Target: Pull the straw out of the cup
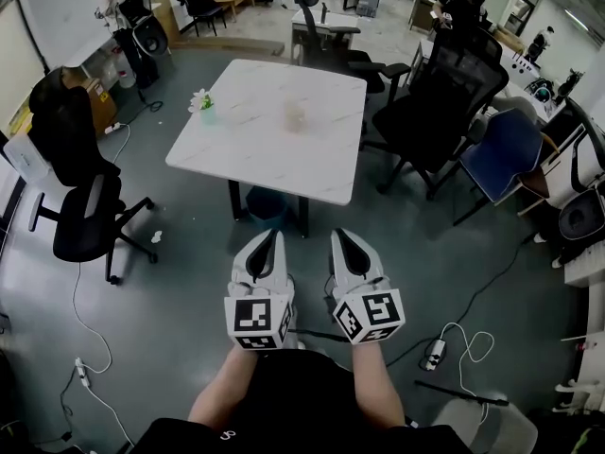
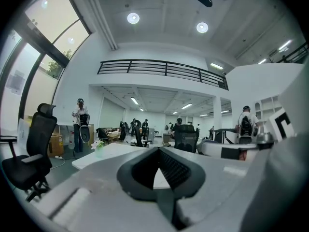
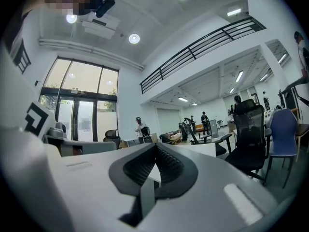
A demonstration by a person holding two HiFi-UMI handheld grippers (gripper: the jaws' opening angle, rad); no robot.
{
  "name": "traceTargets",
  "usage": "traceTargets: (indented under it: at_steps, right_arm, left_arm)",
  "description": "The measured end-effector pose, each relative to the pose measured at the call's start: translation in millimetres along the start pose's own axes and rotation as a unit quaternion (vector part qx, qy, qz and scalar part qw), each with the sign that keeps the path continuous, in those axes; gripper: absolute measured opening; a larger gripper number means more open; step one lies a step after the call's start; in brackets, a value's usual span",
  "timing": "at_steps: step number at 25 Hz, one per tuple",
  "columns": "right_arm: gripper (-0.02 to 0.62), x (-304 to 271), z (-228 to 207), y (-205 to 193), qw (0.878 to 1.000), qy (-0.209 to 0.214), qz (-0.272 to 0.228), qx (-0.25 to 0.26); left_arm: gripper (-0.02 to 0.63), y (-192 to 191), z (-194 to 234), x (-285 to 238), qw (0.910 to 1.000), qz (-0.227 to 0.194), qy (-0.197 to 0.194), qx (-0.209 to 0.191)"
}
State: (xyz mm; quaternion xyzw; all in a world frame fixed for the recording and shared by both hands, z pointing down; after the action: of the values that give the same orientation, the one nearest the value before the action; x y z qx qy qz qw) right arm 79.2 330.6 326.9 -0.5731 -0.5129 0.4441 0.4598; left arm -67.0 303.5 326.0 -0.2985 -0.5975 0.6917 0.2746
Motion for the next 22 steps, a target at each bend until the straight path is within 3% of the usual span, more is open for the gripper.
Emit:
traceTargets:
  at_steps: [7, 22]
  right_arm:
    - [-0.008, -70, -21, -8, 1.0, -0.002, 0.008, -0.002]
    - [-0.008, -243, -49, -38, 0.997, 0.011, 0.068, -0.024]
  left_arm:
    - [0.002, -6, 38, -65, 0.9999, 0.004, -0.002, 0.01]
    - [0.002, -24, 152, -203, 0.997, 0.066, 0.022, 0.034]
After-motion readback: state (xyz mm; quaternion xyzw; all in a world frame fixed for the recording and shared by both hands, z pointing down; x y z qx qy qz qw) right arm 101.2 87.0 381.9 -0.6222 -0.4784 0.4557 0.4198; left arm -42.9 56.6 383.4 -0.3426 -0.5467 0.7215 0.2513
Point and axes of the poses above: the fingertips, and each gripper's own axes: x backward along the fingers, z to its left, y out of its top, the point moved 5 cm from there along x, backward along the fingers, and after that the axes turned 11 degrees about -y, right-handed, at the moved point
